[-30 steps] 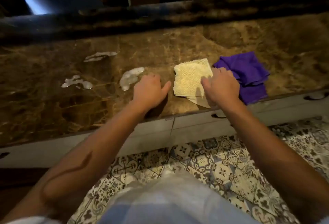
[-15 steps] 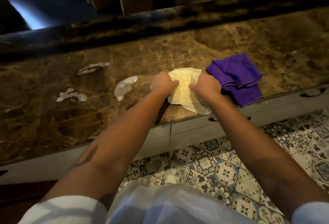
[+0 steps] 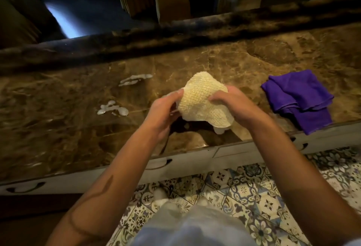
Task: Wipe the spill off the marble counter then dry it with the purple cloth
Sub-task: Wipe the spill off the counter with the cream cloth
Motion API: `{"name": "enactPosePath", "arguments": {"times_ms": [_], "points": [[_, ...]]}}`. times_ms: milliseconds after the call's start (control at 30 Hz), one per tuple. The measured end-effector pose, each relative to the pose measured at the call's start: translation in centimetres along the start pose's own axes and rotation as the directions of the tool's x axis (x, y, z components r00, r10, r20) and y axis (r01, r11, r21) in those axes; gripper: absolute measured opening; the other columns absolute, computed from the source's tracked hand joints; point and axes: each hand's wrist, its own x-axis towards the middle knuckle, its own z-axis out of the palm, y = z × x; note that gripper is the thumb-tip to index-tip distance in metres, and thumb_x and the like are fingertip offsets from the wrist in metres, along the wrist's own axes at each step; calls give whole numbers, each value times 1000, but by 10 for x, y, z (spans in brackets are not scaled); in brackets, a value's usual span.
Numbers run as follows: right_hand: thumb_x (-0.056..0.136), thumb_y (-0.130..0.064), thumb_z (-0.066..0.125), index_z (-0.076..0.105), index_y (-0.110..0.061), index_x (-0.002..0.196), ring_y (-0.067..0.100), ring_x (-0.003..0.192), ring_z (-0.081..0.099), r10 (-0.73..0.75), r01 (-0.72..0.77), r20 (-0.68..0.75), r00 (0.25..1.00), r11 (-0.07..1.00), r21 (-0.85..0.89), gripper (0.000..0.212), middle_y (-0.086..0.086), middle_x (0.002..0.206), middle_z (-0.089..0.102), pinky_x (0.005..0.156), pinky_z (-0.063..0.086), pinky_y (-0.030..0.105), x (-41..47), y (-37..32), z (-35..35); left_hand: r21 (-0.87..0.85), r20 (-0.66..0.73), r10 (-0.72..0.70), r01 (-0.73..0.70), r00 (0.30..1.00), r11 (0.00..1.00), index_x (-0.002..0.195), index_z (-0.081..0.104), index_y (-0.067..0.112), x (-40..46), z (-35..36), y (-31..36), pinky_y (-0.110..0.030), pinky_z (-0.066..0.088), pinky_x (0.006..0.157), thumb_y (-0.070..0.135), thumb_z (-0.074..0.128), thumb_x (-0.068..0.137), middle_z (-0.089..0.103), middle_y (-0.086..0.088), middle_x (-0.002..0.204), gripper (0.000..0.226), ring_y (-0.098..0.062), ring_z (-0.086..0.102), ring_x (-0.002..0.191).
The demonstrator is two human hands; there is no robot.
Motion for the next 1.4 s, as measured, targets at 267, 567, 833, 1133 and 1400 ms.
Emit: {"name": "enactPosePath", "arguments": {"times_ms": [267, 567, 833, 1133, 1400], "points": [[97, -27, 59, 72, -24, 107, 9, 88, 76, -53, 39, 113, 992, 992, 121, 17, -8, 96, 80, 70, 57, 21, -5, -13, 87, -24, 44, 150, -149, 988, 989, 126, 65, 20, -32, -73, 28, -37, 61, 86, 20, 58, 101, 76, -4, 120, 27, -22, 74, 109], [97, -31, 57, 73, -22, 102, 9, 82, 77, -1, 8, -28, 1000, 965, 262, 19, -5, 89, 81, 65, 57, 20, 16, -15, 158, 71, 59, 139, -143, 989, 987, 119, 69, 19, -24, -148, 32, -46, 56, 96, 25, 59, 97, 78, -5, 115, 25, -22, 74, 108], [91, -16, 72, 76, -13, 107, 33, 97, 76, 31, -4, -88, 996, 955, 296, 17, 14, 106, 79, 79, 60, 43, 45, -16, 165, 163, -149, 189, -164, 971, 973, 102, 76, 13, 2, -165, 32, -52, 59, 92, 20, 66, 96, 81, -10, 97, 13, -26, 77, 94], [84, -12, 76, 75, -12, 107, 36, 100, 75, -4, 27, -109, 994, 977, 211, 23, 12, 106, 79, 81, 63, 50, 63, -44, 130, 319, -97, 217, -176, 971, 931, 102, 77, 12, 29, -168, 47, -38, 62, 81, 22, 66, 96, 77, -18, 95, 16, -30, 75, 93], [84, -25, 74, 71, -30, 118, 11, 90, 70, -529, 193, -231, 817, 628, -754, 34, -17, 103, 72, 75, 57, 36, 61, -56, 95, 923, -5, 630, -238, 777, 302, 114, 73, 16, 77, -257, 62, -41, 45, 105, 24, 64, 96, 69, -5, 124, 21, -21, 61, 120]]}}
